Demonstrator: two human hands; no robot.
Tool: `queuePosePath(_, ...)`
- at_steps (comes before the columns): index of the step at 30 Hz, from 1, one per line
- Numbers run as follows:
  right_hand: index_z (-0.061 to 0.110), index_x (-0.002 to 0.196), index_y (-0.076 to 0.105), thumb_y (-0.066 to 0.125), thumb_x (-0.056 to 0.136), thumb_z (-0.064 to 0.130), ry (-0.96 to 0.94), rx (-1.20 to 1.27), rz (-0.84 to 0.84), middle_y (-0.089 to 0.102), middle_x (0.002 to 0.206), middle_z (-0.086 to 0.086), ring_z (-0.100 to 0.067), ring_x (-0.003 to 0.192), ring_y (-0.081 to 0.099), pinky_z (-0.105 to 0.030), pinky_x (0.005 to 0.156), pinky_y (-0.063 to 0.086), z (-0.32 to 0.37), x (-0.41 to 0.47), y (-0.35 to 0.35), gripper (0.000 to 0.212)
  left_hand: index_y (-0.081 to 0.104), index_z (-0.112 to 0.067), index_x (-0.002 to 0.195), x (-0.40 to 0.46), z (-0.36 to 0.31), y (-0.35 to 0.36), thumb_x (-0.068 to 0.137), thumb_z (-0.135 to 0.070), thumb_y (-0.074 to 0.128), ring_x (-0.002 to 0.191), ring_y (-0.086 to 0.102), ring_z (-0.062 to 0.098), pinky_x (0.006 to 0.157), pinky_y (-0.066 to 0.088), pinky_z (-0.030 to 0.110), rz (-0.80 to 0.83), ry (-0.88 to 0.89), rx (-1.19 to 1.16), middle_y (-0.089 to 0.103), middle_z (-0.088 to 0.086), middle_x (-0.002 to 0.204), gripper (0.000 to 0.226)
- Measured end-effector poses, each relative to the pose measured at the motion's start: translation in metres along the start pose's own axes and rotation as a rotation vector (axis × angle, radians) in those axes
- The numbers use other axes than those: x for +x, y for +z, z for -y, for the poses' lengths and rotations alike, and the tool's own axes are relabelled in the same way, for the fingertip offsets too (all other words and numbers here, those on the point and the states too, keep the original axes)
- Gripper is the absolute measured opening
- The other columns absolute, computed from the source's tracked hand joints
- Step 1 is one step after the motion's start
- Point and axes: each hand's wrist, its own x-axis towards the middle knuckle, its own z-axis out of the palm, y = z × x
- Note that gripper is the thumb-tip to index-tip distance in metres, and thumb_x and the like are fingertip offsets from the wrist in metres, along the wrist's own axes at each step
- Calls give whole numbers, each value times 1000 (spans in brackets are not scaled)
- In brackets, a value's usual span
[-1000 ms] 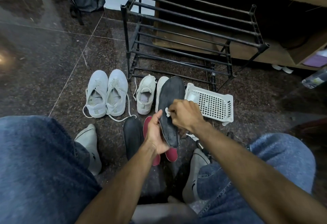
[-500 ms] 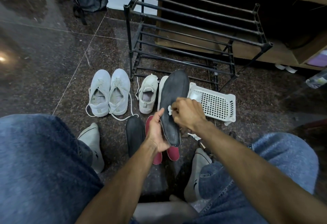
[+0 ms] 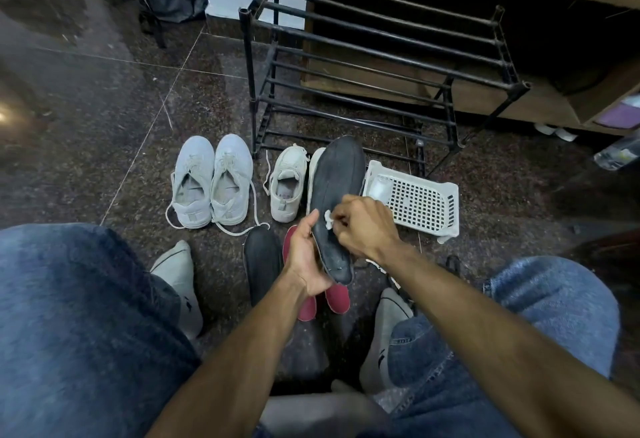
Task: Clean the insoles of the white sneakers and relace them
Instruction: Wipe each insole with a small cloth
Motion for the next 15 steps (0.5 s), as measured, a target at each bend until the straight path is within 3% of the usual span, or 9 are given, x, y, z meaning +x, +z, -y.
queuePosePath(2,17,95,73,53,86,19,-48,41,38,63,92,1,-26,83,62,-37,76,52,4,-10,3,23,76,-8,94,0,-2,-3,92,-57,44,81,71,27,71,58,37,19,5,0,73,13,93,59)
queuePosePath(5,18,96,73,51,87,17,-149,66,133,61,89,5,-17,76,57,-33,78,51,12,-32,8,24,72,-10,106,5,-5,-10,85,-70,49,89,65,27,81,48,37,-40,34,1,68,12,100,68)
queuePosePath(12,21,95,75,56,84,19,-25,85,-29,68,97,3,-27,88,64,-37,77,52,0,8,-1,22,74,-14,109,1,5,4,89,-64,49,101,66,31,94,48,45,8,18,-6,68,17,113,59)
queuePosePath(15,20,90,76,58,81,17,-4,160,-26,68,91,5,-24,82,64,-33,74,52,3,7,1,20,73,-12,108,2,5,0,89,-66,47,98,68,31,92,50,44,2,1,-2,69,17,111,64)
